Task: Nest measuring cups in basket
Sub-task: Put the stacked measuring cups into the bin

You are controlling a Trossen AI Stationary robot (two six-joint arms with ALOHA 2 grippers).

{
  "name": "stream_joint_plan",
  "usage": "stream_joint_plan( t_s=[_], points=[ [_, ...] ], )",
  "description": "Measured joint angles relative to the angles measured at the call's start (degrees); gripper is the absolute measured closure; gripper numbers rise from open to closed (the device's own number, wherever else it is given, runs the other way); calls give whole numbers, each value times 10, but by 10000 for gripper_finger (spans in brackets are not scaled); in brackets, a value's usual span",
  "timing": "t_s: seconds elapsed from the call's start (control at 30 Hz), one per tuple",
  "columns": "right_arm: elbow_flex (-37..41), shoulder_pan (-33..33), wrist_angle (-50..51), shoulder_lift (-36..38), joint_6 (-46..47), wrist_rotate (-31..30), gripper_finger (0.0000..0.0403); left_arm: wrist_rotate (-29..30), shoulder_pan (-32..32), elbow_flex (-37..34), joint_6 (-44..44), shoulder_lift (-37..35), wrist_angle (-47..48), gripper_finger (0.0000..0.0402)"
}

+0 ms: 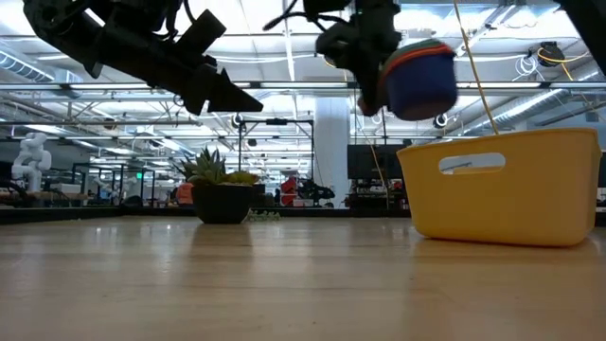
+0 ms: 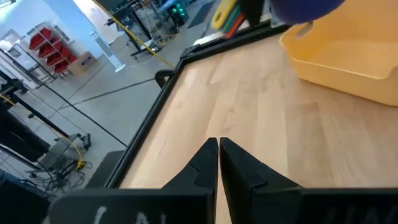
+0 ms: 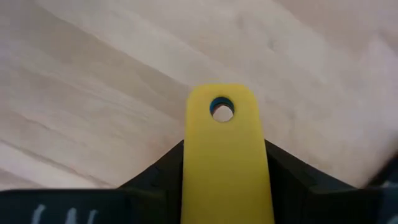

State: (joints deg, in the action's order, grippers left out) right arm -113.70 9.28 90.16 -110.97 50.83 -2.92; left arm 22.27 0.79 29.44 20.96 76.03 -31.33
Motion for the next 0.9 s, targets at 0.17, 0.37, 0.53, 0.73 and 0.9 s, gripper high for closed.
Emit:
stream_joint_plan(
  t_s=[0.17,0.37,0.53,0.73,0.9],
  points=[
    [112,-26,-1,58,106,0,259,-23,0,0,-13,0,27,380],
    [227,-57,-23,136,221,-2,259,-45,6,0,-32,0,78,380],
    [293,-76,-94,196,323,-46,260,-49,16,0,-59,0,105,380],
    [344,-80,-126,217,401,-48,260,-49,31,0,-111,0,161,380],
    [359,-96,-142,217,477,-48,260,-49,47,0,-119,0,184,380]
  ],
)
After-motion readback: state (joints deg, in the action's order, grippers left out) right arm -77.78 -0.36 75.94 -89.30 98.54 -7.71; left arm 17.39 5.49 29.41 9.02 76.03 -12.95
